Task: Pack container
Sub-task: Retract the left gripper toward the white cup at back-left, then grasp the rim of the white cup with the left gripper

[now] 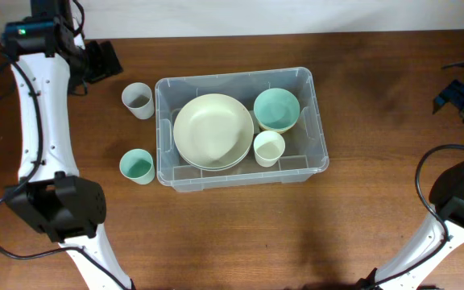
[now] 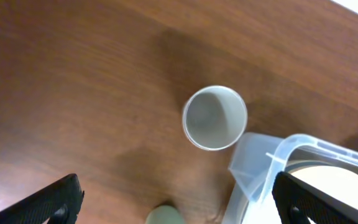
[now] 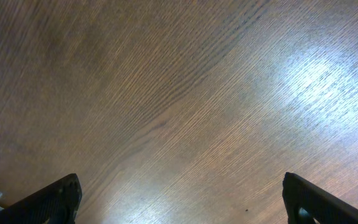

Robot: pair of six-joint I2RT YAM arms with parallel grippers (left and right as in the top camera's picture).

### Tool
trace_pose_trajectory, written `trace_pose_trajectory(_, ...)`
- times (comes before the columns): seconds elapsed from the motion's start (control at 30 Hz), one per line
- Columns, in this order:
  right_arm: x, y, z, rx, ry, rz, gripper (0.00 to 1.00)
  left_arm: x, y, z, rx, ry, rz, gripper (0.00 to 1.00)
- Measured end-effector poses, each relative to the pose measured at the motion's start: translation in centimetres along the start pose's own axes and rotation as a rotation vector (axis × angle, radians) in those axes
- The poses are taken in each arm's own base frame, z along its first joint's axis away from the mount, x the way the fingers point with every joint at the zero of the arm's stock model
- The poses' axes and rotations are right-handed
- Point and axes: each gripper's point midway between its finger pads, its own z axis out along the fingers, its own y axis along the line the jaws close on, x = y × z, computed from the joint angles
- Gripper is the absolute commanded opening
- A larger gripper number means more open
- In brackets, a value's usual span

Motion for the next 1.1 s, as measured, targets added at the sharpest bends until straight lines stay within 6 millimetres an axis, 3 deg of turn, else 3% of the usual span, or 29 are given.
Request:
trace_pose_trajectory(0.37, 0.0, 0.0, 0.0, 0.000, 0.000, -0.002, 0.99, 0.7, -0.9, 3.3, 0.044, 0.039, 0.027, 0.99)
trace_pose_trajectory(0.7, 0.0, 0.0, 0.0, 0.000, 0.000, -0.001, 0.99, 3.4, -1.1, 10.0, 0.015, 0.190, 0.037, 0.99)
trace_pose_trajectory(0.8, 0.0, 0.0, 0.0, 0.000, 0.000, -0.001, 0.99, 4.3, -1.4, 11.8, 0.007, 0.231, 0.046, 0.95)
trace_pose_trajectory(1.1, 0.0, 0.0, 0.0, 0.000, 0.000, 0.000, 0.99, 5.0, -1.8, 12.9, 0.004, 0.253, 0.059, 0.90)
